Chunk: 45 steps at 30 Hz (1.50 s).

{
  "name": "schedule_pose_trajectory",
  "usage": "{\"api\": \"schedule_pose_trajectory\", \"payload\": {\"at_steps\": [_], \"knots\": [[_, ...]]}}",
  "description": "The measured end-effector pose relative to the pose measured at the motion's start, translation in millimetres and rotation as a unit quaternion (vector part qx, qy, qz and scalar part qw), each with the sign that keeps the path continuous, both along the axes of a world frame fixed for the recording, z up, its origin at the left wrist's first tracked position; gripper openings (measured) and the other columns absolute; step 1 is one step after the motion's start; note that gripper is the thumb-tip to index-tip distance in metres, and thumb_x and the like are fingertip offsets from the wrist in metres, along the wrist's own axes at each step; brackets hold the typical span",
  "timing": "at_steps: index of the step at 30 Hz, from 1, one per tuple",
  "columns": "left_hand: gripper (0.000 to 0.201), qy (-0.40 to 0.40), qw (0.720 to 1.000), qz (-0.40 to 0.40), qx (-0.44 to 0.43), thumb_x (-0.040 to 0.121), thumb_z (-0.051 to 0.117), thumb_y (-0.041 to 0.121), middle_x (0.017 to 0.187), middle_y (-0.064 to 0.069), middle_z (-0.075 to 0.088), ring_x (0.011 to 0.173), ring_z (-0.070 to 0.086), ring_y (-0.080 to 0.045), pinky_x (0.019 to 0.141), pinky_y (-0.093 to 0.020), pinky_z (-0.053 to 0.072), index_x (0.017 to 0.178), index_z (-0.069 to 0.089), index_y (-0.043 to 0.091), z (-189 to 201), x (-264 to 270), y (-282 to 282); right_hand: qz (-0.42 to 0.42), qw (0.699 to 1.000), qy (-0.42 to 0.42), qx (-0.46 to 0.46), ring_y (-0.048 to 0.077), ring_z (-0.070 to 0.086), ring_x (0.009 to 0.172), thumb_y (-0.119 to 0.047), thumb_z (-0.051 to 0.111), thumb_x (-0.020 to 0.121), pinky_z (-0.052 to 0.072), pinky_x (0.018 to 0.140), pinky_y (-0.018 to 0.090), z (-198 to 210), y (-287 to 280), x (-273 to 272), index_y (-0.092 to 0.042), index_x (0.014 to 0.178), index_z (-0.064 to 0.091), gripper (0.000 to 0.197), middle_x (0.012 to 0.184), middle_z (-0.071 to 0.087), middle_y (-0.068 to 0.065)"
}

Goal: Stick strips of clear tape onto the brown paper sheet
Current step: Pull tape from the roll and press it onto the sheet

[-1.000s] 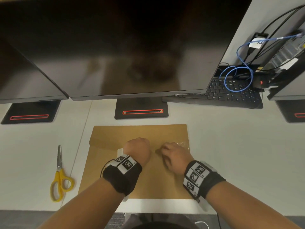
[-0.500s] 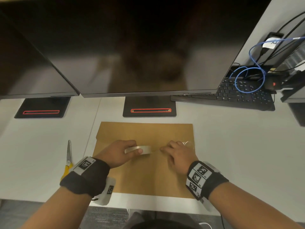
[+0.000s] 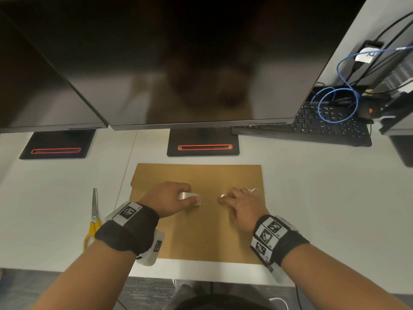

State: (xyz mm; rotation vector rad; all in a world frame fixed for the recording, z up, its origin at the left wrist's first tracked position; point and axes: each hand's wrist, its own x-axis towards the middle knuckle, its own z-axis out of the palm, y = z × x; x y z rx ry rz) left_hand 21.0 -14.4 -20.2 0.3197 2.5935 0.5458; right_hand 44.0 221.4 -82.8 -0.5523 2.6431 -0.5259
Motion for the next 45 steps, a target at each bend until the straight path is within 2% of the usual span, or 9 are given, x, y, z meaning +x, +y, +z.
{"api": "schedule_pose_trajectory", "payload": {"at_steps": [4, 7, 14, 20, 24, 28, 35, 40, 45], "knots": [[0.033, -0.005, 0.999, -0.019, -0.030, 0.087, 0.049, 0.060, 0.071, 0.010, 0.052, 0.074, 0.050, -0.016, 0.065, -0.030, 0.038, 0.074, 0.050, 0.030, 1.9, -2.0, -0.4, -0.002, 1.000, -0.001, 0.000, 0.021, 0.043, 0.110, -0.016, 0.044, 0.090, 0.041, 0.084, 0.032, 0.9, -0.8, 1.7, -0.034, 0.130, 0.048, 0.044, 0.118, 0.051, -0.002], [0.037, 0.017, 0.998, -0.022, -0.060, 0.087, 0.051, 0.058, 0.076, 0.006, 0.056, 0.077, 0.052, -0.017, 0.067, -0.030, 0.040, 0.083, 0.059, 0.022, 6.7, -5.7, 1.4, -0.003, 1.000, -0.009, 0.001, 0.021, 0.042, 0.110, -0.016, 0.043, 0.090, 0.041, 0.085, 0.033, 3.3, -1.3, 1.5, -0.034, 0.131, 0.047, 0.045, 0.119, 0.050, -0.002], [0.038, 0.013, 0.994, -0.017, -0.104, 0.088, 0.051, 0.056, 0.065, 0.008, 0.050, 0.074, 0.052, -0.017, 0.065, -0.031, 0.040, 0.076, 0.057, 0.021, 1.4, -4.1, -18.3, -0.008, 1.000, -0.014, 0.024, 0.023, 0.043, 0.110, -0.016, 0.044, 0.087, 0.041, 0.083, 0.034, 8.8, -3.7, 3.2, -0.035, 0.131, 0.046, 0.047, 0.119, 0.049, -0.003], [0.039, 0.038, 0.991, 0.008, -0.129, 0.082, 0.053, 0.059, 0.068, 0.006, 0.053, 0.076, 0.057, -0.019, 0.062, -0.029, 0.041, 0.063, 0.047, 0.025, -5.9, -0.3, -15.9, 0.036, 0.996, -0.034, 0.077, 0.027, 0.036, 0.113, 0.003, 0.038, 0.082, 0.042, 0.087, 0.038, 17.6, -15.8, 2.7, -0.051, 0.139, 0.016, 0.081, 0.125, 0.037, 0.006], [0.033, 0.053, 0.987, 0.002, -0.153, 0.085, 0.051, 0.056, 0.079, 0.004, 0.057, 0.085, 0.059, -0.020, 0.061, -0.027, 0.034, 0.074, 0.051, 0.026, -2.8, 2.0, -4.0, 0.048, 0.993, -0.033, 0.101, 0.031, 0.034, 0.118, -0.005, 0.036, 0.092, 0.041, 0.097, 0.039, 20.6, -21.2, 4.1, -0.053, 0.139, 0.014, 0.070, 0.129, 0.031, 0.009], [0.039, 0.059, 0.985, -0.012, -0.160, 0.087, 0.050, 0.055, 0.101, -0.001, 0.066, 0.093, 0.060, -0.022, 0.069, -0.028, 0.041, 0.097, 0.062, 0.020, -5.2, 4.5, 2.1, 0.063, 0.987, -0.031, 0.144, 0.033, 0.030, 0.124, -0.017, 0.036, 0.097, 0.035, 0.103, 0.045, 20.5, -26.6, 1.1, -0.047, 0.140, 0.017, 0.057, 0.134, 0.028, 0.010], [0.034, 0.077, 0.994, 0.020, -0.069, 0.092, 0.042, 0.054, 0.085, 0.000, 0.063, 0.079, 0.058, -0.021, 0.064, -0.030, 0.044, 0.076, 0.046, 0.025, -6.9, 11.4, -11.6, 0.087, 0.987, -0.022, 0.131, 0.028, 0.030, 0.126, -0.013, 0.039, 0.093, 0.029, 0.105, 0.042, 17.3, -41.6, 6.7, -0.026, 0.145, 0.021, 0.057, 0.139, 0.032, 0.010], [0.042, 0.055, 0.997, 0.047, -0.038, 0.090, 0.047, 0.055, 0.062, 0.008, 0.047, 0.070, 0.051, -0.016, 0.060, -0.028, 0.036, 0.058, 0.039, 0.030, -3.7, 10.6, -27.4, 0.075, 0.989, -0.058, 0.117, 0.025, 0.033, 0.123, -0.004, 0.049, 0.081, 0.040, 0.093, 0.037, 24.5, -41.8, 4.5, -0.032, 0.144, 0.022, 0.074, 0.137, 0.031, 0.005], [0.039, 0.046, 0.997, 0.059, -0.006, 0.089, 0.049, 0.057, 0.059, 0.011, 0.045, 0.067, 0.047, -0.011, 0.053, -0.020, 0.030, 0.060, 0.043, 0.032, -6.3, 12.1, -27.5, 0.079, 0.986, -0.090, 0.117, 0.025, 0.033, 0.120, -0.004, 0.049, 0.078, 0.040, 0.083, 0.031, 29.8, -43.0, -0.7, -0.038, 0.143, 0.022, 0.078, 0.133, 0.032, 0.004]]}}
